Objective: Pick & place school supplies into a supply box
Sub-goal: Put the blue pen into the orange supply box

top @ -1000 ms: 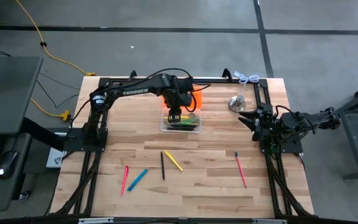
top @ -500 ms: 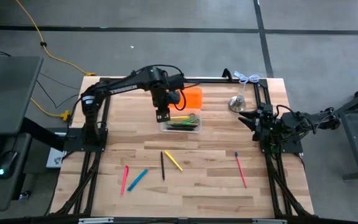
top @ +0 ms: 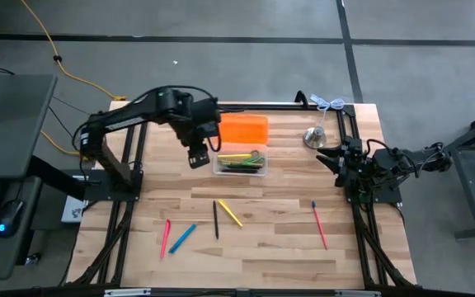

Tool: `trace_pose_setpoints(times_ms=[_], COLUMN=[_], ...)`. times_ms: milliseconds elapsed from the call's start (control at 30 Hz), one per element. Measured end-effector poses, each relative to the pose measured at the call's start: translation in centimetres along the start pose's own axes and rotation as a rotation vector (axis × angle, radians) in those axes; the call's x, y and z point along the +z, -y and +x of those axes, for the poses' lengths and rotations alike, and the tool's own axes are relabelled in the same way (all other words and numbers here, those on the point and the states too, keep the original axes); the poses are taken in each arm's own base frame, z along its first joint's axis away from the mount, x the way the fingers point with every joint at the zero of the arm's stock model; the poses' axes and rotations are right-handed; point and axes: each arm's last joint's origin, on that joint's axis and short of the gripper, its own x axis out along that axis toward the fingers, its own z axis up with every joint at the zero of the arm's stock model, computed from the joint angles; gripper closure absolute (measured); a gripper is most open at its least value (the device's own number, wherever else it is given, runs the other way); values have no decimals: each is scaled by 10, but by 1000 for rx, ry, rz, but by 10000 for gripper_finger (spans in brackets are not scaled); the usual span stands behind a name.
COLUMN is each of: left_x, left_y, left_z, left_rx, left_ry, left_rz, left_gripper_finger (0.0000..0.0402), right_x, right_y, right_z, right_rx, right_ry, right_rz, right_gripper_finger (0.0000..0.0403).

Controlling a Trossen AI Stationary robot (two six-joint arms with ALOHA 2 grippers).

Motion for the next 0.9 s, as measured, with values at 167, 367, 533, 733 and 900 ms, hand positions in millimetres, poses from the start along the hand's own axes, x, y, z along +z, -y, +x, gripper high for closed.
trace_pose_setpoints(times_ms=[167, 367, 533, 733, 900], left_x=[-18, -35, -46, -59, -73], left_y=[21, 48, 71, 96, 115], left_z=[-19, -28, -29, -29, -30], left_rx=[-7, -8, -12, -10, -9], left_ry=[56, 88, 91, 97, 109], left_rz=[-62, -100, -114, -129, -156], left_gripper_finger=[241, 241, 240, 241, 241], right_x=[0, -1, -1, -1, -1], right_y=[0, 0, 0, 0, 0], right_z=[0, 0, 0, 0, 0], right_rx=[-2, -3, -3, -3, -3], right_ry=[-4, -6, -6, -6, -6], right_rz=[-4, -6, -5, -5, -4], right_gripper_finger=[274, 274, 274, 274, 274])
